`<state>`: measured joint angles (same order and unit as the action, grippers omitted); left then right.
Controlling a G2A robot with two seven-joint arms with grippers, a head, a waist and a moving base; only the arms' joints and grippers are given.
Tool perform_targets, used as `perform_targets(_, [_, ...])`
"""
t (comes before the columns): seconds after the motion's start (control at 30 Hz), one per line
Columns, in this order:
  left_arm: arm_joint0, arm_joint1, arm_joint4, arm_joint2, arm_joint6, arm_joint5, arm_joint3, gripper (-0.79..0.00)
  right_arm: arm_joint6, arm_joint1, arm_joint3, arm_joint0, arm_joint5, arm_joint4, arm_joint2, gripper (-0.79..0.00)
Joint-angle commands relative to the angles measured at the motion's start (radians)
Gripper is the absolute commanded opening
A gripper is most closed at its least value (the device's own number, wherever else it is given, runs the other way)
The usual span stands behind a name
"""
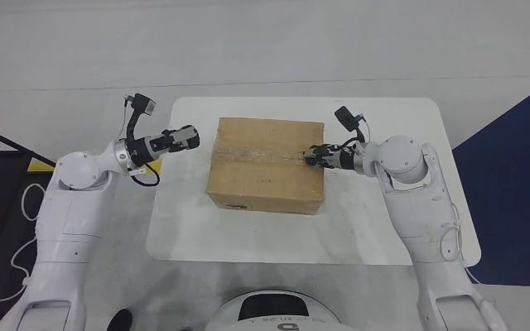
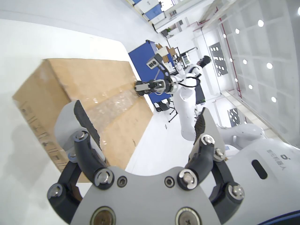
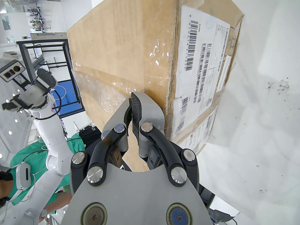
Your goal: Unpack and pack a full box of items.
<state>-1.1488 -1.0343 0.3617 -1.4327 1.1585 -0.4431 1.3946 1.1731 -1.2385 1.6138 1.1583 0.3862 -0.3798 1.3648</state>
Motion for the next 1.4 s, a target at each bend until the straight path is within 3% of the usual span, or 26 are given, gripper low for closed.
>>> perform_targets(0.0, [0.026, -0.004, 0.002, 0.037, 0.013, 0.032, -0.011, 0.000, 0.000, 0.000, 0.000, 0.000, 0.000, 0.000, 0.000, -0.785])
perform_targets(0.27, [0.175, -0.041, -0.009, 0.212, 0.017, 0.082, -0.248, 0.000, 0.000, 0.000, 0.000, 0.000, 0.000, 0.000, 0.000, -0.785])
perform_targets(0.5, [0.232, -0.060, 0.006, 0.270, 0.013, 0.038, -0.384, 0.000, 0.000, 0.000, 0.000, 0.000, 0.000, 0.000, 0.000, -0.785])
perform_targets(1.37, [0.275, -0.071, 0.007, 0.310, 0.033, 0.011, -0.465, 0.000, -0.022, -0.001, 0.006, 0.009, -0.015, 0.015, -0.008, -0.785])
